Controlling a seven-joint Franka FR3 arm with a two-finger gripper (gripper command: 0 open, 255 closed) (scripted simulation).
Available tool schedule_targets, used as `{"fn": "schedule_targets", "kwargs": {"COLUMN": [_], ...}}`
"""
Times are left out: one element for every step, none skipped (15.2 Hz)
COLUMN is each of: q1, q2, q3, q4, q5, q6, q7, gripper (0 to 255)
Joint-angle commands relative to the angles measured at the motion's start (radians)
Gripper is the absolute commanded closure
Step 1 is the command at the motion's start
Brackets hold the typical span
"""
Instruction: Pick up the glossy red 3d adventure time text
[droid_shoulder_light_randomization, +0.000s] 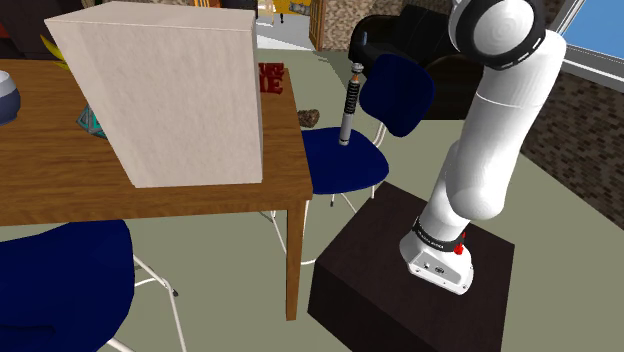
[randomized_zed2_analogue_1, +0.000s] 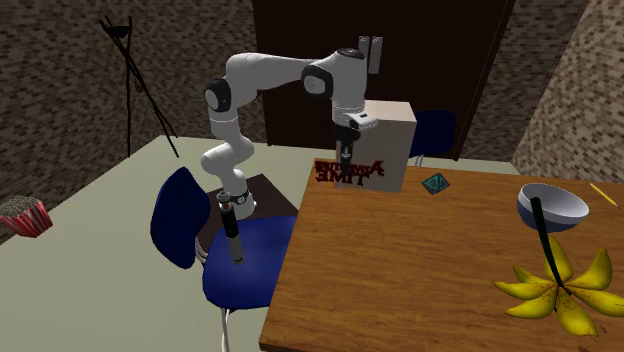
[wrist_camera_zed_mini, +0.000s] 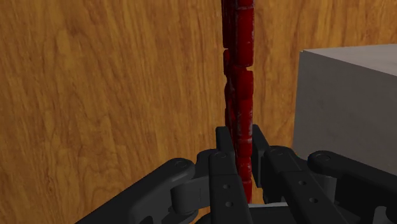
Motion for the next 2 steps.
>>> {"fn": "schedule_targets", "kwargs": {"q1": [0.0,0.0], "q2": [0.005,0.005], "q3": [0.0,0.0], "q4": [0.019,0.02], "q5": [0.0,0.0], "q6": [-0.015,-0.015], "q7": [0.0,0.0], "gripper": [255,255]}}
